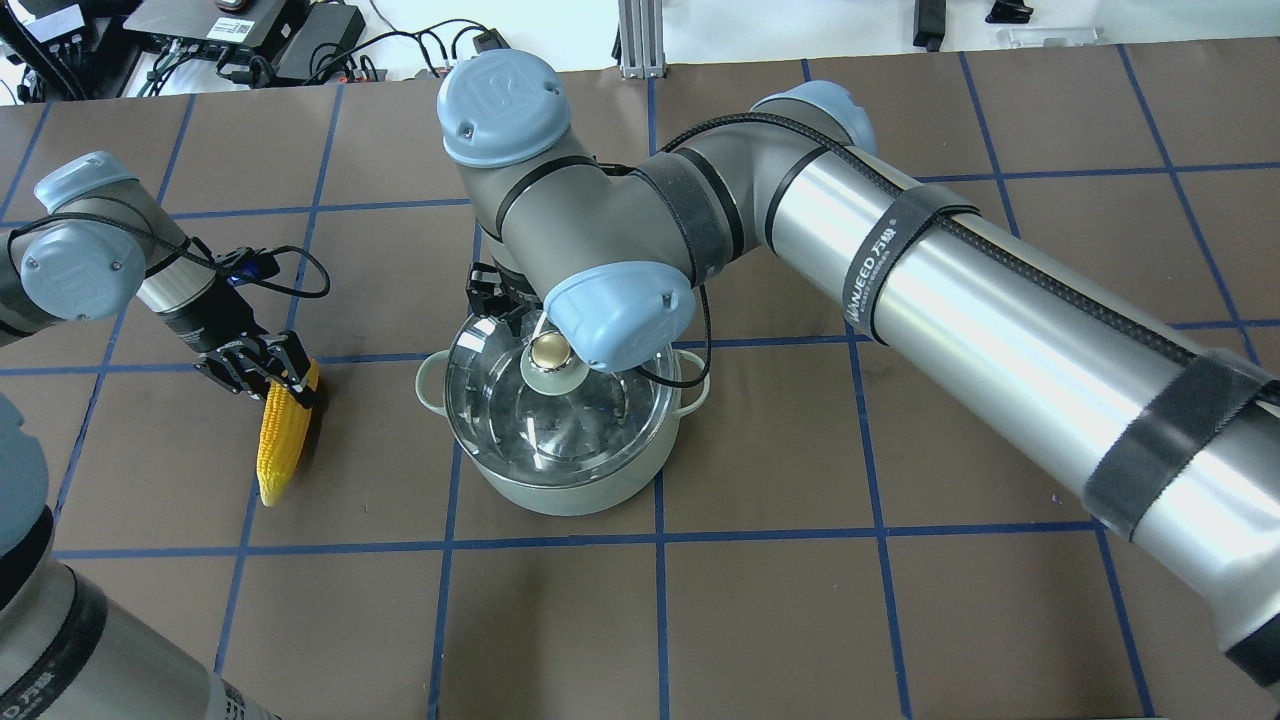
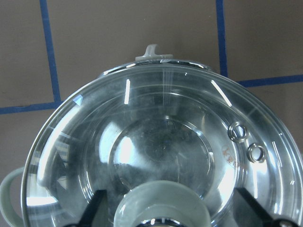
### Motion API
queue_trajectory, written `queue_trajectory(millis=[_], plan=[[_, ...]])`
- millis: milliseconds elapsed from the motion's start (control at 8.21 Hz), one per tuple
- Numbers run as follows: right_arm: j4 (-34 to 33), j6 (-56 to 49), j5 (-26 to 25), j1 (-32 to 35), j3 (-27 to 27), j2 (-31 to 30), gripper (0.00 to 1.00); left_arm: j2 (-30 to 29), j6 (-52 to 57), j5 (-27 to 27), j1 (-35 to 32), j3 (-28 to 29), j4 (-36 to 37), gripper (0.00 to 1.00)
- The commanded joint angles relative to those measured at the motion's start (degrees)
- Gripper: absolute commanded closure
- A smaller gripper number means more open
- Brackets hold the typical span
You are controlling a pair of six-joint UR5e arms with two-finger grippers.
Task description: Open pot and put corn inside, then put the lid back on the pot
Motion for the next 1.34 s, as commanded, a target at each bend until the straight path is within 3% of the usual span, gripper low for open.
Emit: queue_trajectory(millis=[0,244,609,731,1218], plan=[[3.6,0.5,0.3,0.1,0.0,-0.1,0.16,3.1,-3.0,0.6,-0.3,0.6,-4.5,1.00],[3.6,0.8,0.4,0.1,-0.1,-0.1,0.23,8.0,-4.1,6.9,-0.5,0.6,-6.8,1.00],[3.8,1.1,1.9,0.1,-0.1,-0.2,0.23,13.9,-7.2,7.6,-1.6,2.1,-7.2,1.00],[3.8,1.1,1.9,0.1,-0.1,-0.2,0.25,15.4,-7.4,9.8,-3.0,3.6,-7.7,1.00],[4.6,1.0,2.0,0.1,-0.1,-0.2,0.38,17.4,-9.6,9.6,-8.1,9.8,-11.8,1.00]])
